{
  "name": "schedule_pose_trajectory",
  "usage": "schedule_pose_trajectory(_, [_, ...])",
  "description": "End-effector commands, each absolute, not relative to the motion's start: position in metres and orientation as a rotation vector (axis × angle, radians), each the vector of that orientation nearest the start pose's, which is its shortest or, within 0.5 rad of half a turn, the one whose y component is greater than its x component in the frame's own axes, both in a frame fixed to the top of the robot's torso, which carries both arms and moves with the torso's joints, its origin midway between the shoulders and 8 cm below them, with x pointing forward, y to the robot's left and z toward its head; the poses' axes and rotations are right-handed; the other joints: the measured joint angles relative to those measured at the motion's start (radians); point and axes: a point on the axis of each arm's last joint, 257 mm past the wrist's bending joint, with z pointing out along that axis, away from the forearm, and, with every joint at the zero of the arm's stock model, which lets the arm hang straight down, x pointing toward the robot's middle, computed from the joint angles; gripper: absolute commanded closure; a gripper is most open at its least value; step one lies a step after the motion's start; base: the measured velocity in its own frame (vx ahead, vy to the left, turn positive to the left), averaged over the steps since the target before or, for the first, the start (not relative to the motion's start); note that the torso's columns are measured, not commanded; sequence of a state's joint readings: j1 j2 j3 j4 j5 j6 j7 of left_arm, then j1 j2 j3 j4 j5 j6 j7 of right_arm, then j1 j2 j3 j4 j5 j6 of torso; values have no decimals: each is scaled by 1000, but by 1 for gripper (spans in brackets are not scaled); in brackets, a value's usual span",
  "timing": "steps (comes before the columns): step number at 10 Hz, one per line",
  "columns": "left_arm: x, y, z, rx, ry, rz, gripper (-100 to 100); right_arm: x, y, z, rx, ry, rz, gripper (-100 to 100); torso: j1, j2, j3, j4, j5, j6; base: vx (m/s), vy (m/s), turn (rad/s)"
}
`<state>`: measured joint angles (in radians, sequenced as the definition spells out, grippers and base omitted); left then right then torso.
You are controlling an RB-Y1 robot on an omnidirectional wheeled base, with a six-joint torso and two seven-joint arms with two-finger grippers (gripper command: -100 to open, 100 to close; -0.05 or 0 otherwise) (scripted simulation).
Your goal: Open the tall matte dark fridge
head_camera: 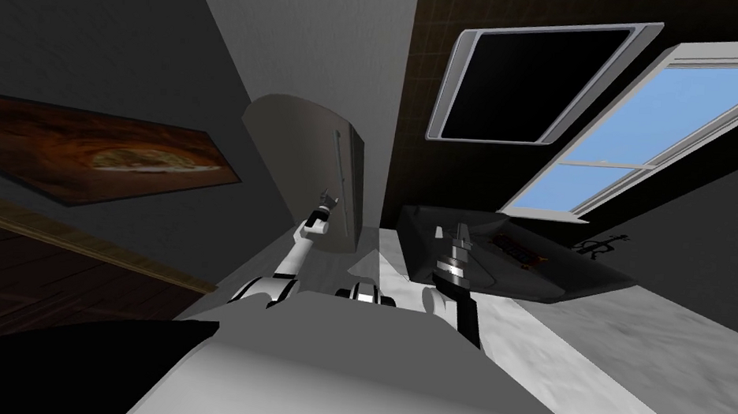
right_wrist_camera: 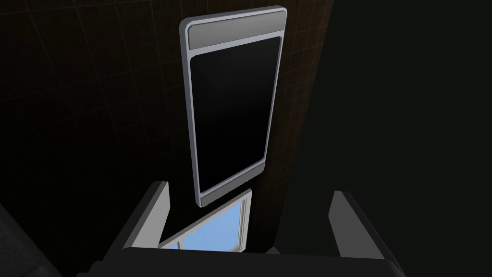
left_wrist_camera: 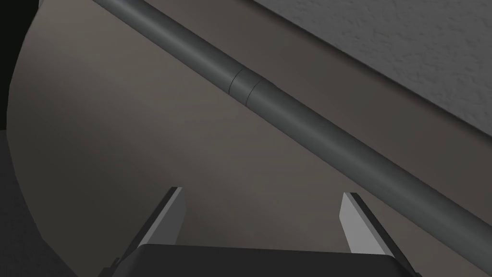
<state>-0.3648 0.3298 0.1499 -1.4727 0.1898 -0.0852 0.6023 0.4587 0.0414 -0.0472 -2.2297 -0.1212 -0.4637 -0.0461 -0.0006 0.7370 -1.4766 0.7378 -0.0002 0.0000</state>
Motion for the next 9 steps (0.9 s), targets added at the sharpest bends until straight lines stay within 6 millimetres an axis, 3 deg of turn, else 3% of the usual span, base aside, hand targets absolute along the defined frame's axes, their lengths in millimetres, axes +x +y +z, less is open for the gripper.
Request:
schedule_pose_trajectory(1, [639, 345, -11, -1289, 670, -1749, -100, 356, -312, 8, 814, 511, 1376, 0, 1, 1, 0, 0, 0, 0, 19, -86, 47])
schedule_pose_trajectory(9, [689, 371, 1, -1472, 612, -1745, -100, 356, -312, 8, 814, 511, 1376, 0, 2, 1, 0, 0, 1, 0, 16, -90, 42])
